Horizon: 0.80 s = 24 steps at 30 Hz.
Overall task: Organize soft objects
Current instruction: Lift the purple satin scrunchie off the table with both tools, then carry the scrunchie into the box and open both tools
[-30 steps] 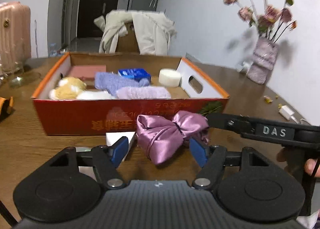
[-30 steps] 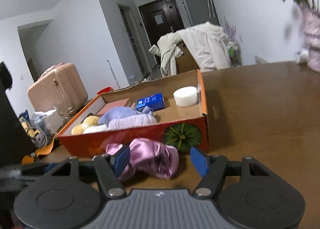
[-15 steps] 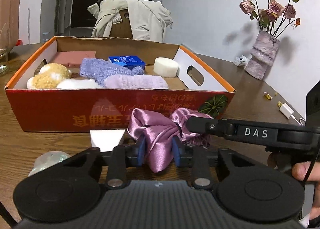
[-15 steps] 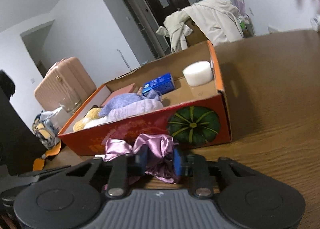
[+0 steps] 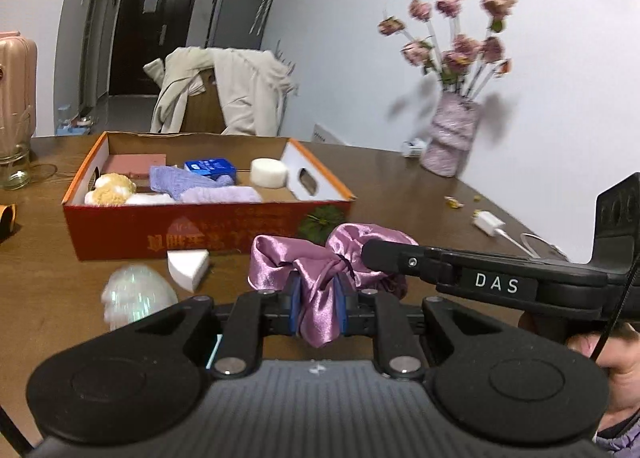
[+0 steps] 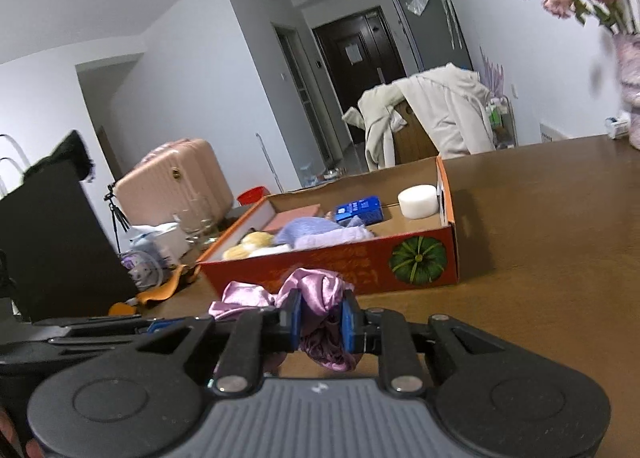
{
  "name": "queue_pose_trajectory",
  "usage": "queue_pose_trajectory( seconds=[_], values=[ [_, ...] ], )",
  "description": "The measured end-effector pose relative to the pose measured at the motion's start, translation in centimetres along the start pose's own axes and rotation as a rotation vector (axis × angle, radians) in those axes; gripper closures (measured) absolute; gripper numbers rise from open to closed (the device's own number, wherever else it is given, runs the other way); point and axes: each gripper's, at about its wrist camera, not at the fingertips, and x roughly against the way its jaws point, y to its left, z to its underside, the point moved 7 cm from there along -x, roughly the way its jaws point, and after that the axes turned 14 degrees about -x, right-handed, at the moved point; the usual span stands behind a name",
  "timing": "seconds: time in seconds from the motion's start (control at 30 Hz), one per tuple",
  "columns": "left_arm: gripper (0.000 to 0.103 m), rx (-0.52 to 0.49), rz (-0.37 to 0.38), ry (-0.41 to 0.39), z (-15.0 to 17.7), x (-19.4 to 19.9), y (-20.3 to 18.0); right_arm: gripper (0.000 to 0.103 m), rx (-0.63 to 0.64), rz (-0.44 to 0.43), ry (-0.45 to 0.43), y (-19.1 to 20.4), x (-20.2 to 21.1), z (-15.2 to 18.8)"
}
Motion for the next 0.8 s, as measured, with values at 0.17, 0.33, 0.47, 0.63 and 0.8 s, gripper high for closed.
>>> queue_pose_trajectory(
  seconds=[0.17,0.33,0.47,0.63,0.8],
  values=[
    [0.086,0.003,0.009,-0.005,2.0,3.8,-2.8,0.083,-0.028,-0.001,0.007,0.5,4.4,2.8],
    [0.086,-0.011,0.003,-0.022,2.8,6.3,-4.2,0.083,-0.010,0.006,-0.004,1.4,7.5,4.8],
    [0.086,-0.020,-0.001,-0.037,3.2,7.6,-5.0,0.083,-0.001,0.007,-0.027,2.1,9.2,5.6],
    [0.086,-0.022,0.004,-0.046,2.9,7.8,-5.0,0.083,-0.004,0.006,-0.041,2.2,10.0,5.8],
    [0.086,-0.021,0.033,-0.061,0.8,6.4,-4.2,0.083,0.000,0.009,-0.065,1.9,9.5,3.9]
  ],
)
